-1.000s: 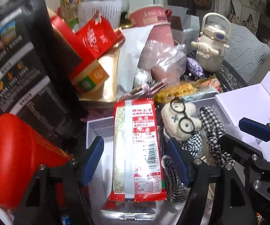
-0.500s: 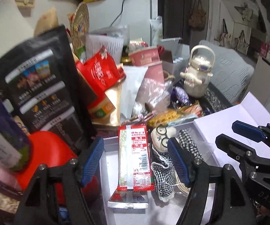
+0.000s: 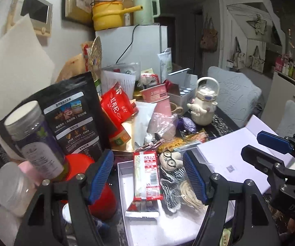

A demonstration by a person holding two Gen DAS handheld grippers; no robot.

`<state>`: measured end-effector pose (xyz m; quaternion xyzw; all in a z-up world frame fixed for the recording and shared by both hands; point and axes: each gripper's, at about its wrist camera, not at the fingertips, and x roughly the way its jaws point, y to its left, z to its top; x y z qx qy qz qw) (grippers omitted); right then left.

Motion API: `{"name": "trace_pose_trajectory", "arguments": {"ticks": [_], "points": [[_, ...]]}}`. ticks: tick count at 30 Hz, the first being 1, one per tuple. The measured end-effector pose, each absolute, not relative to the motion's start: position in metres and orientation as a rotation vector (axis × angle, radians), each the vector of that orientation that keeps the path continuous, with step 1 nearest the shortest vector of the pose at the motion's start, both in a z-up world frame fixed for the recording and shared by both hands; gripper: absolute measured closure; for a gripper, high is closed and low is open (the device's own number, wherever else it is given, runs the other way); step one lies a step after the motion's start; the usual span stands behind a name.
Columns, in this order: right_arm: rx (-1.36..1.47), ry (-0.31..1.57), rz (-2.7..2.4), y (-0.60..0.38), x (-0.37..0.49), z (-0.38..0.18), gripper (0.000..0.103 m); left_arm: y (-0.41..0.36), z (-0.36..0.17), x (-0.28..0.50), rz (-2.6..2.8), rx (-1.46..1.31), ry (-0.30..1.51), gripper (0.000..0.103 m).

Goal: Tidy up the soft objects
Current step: 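Withdraw both open grippers from the box toward the snack packets on the table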

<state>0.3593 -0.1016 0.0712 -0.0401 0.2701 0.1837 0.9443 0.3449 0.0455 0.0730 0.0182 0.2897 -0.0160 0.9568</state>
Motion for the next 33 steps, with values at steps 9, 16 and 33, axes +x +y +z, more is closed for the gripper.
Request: {"name": "trace_pose_trajectory", "arguments": {"ticks": [9, 16, 33], "points": [[-0.066, 0.535, 0.318, -0.118, 0.299, 0.081, 0.058, 0.04, 0.087, 0.296, -0.097, 0.045, 0.557, 0.033], [-0.045, 0.533, 0.276, -0.122, 0.25, 0.083, 0.058, 0.035, 0.086, 0.259, -0.164, 0.056, 0.557, 0.033], [0.009, 0.595, 0.209, -0.135, 0.168, 0.052, 0.057, 0.024, 0.059, 0.183, -0.222, 0.081, 0.598, 0.033]]}}
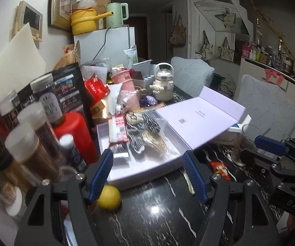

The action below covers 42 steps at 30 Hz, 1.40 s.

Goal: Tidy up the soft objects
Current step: 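Withdraw both open grippers from the box toward the snack packets on the table, then grasp the green snack packet with the left gripper while the right grasps the red cartoon packet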

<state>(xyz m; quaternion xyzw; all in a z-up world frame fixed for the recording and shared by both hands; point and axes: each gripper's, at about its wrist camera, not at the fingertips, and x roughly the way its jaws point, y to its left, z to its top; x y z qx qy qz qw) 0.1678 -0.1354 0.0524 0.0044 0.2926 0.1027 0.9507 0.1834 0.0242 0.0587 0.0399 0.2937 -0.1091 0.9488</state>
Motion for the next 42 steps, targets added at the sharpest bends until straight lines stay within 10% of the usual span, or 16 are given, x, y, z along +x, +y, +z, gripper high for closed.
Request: {"name": "trace_pose_trajectory", "arguments": {"ticks": [42], "points": [[0.169, 0.873, 0.096, -0.205, 0.232, -0.068, 0.049, -0.029, -0.063, 0.212, -0.301, 0.092, 0.893, 0.033]]}}
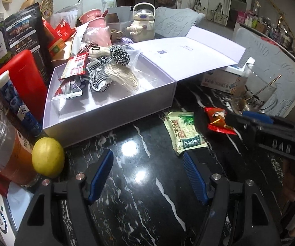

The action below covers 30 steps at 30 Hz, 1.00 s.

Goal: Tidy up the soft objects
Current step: 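Grasp the green snack packet with the left gripper while the right grasps the red cartoon packet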

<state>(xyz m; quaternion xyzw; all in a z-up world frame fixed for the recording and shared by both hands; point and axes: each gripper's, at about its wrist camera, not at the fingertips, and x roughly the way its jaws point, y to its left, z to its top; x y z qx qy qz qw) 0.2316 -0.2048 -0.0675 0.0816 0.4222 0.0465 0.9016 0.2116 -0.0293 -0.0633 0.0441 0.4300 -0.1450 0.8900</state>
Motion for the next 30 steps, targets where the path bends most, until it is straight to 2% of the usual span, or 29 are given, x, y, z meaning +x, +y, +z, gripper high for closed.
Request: {"name": "trace_pose_trajectory", "arguments": {"ticks": [9, 11, 16, 30], "points": [[0.19, 0.938, 0.08, -0.209, 0.264, -0.091, 0.049, -0.04, -0.078, 0.228, -0.314, 0.058, 0.952, 0.033], [0.191, 0.948, 0.097, -0.21, 0.265, -0.097, 0.056, -0.046, -0.08, 0.23, -0.326, 0.062, 0.958, 0.033], [0.186, 0.936, 0.146, -0.216, 0.255, -0.097, 0.063, -0.065, -0.084, 0.238, -0.369, 0.062, 0.981, 0.033], [0.184, 0.946, 0.143, -0.243, 0.224, -0.094, 0.065, -0.102, -0.108, 0.266, -0.372, 0.096, 1.036, 0.033]]}}
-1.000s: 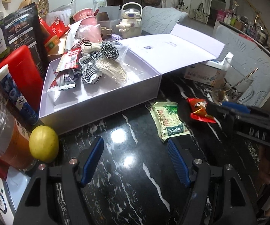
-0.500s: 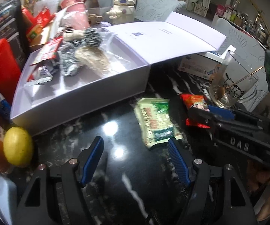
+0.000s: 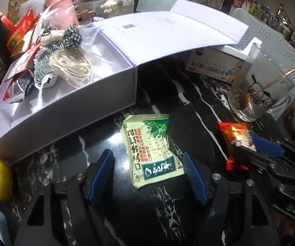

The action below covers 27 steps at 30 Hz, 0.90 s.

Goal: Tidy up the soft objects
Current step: 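Grasp the green snack packet with the left gripper while the right grasps the red cartoon packet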

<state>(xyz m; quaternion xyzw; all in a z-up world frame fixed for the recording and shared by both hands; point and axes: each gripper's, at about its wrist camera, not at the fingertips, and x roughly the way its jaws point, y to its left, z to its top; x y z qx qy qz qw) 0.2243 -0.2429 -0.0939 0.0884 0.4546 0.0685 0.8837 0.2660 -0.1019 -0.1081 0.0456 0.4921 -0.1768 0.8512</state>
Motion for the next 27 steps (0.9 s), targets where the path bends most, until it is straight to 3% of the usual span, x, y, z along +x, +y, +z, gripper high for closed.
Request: {"name": "trace_pose_trajectory", "arguments": {"ticks": [3, 5, 27], "points": [[0.184, 0.944, 0.146, -0.245, 0.223, -0.094, 0.065, -0.105, -0.109, 0.266, -0.359, 0.124, 1.023, 0.035], [0.187, 0.939, 0.15, -0.245, 0.223, -0.094, 0.065, -0.104, -0.107, 0.265, -0.353, 0.136, 0.999, 0.056], [0.174, 0.95, 0.285, -0.207, 0.169, -0.099, 0.07, -0.038, -0.096, 0.165, -0.332, 0.101, 1.014, 0.06]]}}
